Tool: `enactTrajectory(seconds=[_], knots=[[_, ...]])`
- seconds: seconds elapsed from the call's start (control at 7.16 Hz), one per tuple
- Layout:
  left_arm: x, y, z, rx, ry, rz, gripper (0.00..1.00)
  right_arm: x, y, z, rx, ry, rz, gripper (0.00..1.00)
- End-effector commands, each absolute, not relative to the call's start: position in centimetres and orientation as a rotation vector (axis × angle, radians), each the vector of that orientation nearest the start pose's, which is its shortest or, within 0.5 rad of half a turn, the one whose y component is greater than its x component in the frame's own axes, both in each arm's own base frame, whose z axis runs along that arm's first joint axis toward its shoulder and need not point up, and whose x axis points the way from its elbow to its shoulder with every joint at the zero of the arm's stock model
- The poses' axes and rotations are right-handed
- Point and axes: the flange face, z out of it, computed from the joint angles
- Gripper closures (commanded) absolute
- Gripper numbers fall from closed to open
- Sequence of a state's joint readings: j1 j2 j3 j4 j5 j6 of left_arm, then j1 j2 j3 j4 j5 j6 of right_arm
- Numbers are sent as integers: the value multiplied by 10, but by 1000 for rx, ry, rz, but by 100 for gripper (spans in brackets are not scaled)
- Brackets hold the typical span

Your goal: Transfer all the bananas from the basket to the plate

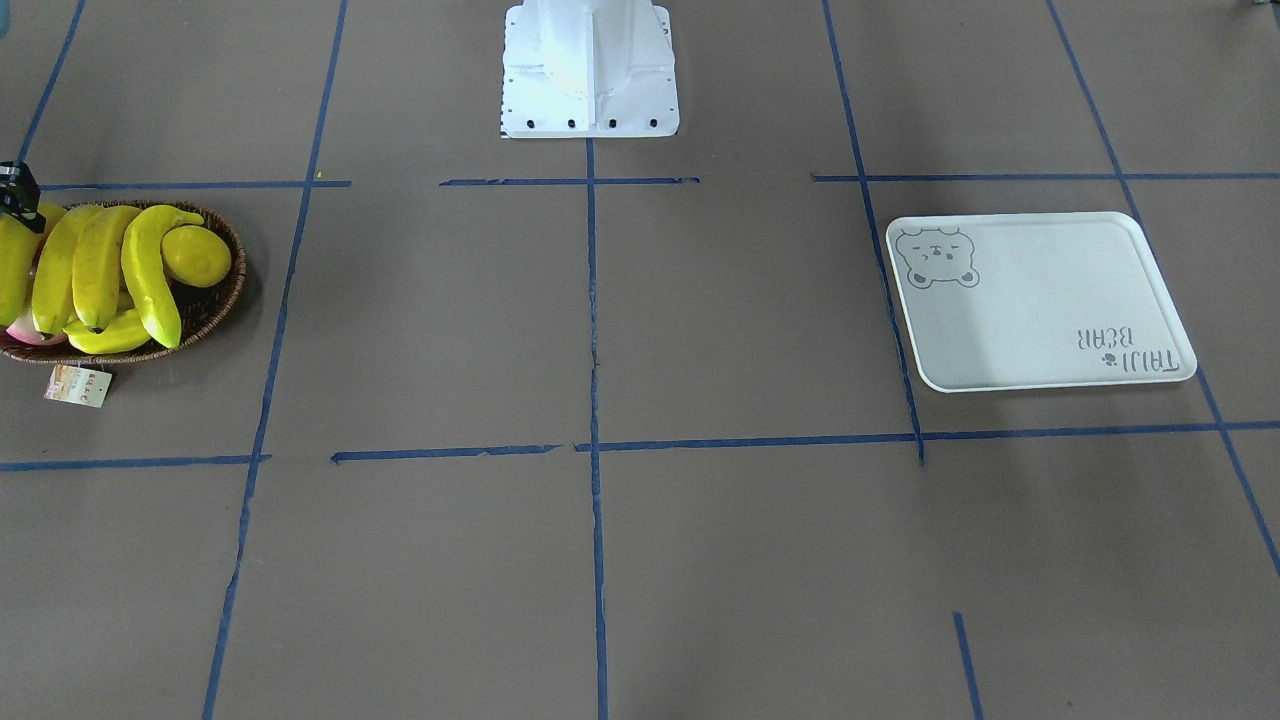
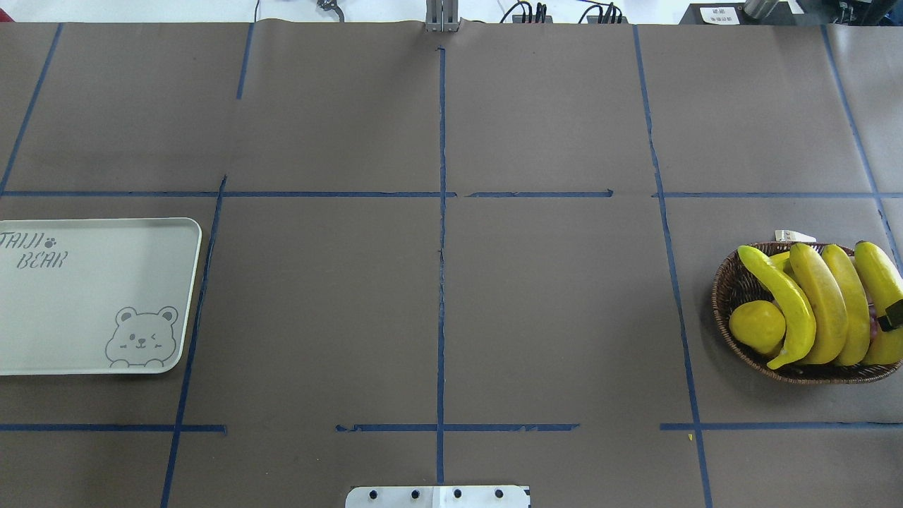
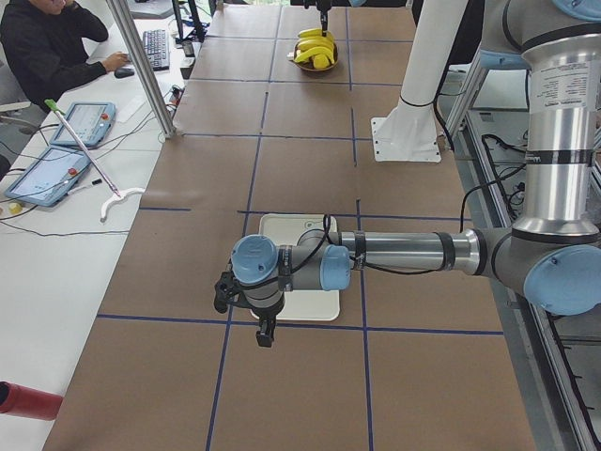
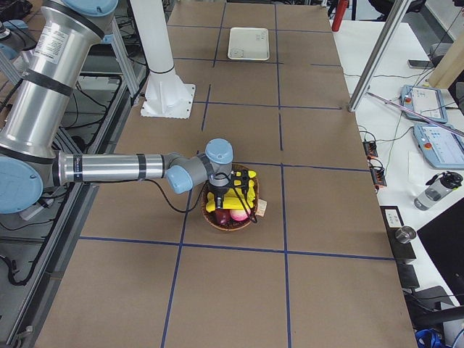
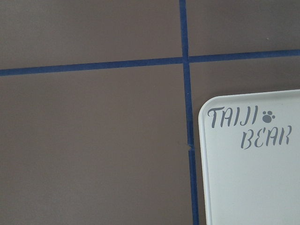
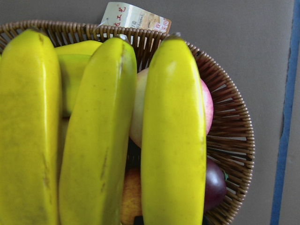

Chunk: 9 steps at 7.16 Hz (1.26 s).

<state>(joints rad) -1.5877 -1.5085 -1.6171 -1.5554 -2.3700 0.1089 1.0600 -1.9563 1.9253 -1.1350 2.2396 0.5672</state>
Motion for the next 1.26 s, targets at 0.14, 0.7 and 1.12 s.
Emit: enactTrajectory(seconds=[0.14,0.7,1.12], knots=[[-69,-465,664,24,799,77,0,-106,-341,599,15,-773,-130,100],[-69,-464,665,19,800,74,0,-45,-321,589,23,-868,-149,100],[-69,-464,671,8,800,70,0,57,-354,533,72,-806,-167,100]])
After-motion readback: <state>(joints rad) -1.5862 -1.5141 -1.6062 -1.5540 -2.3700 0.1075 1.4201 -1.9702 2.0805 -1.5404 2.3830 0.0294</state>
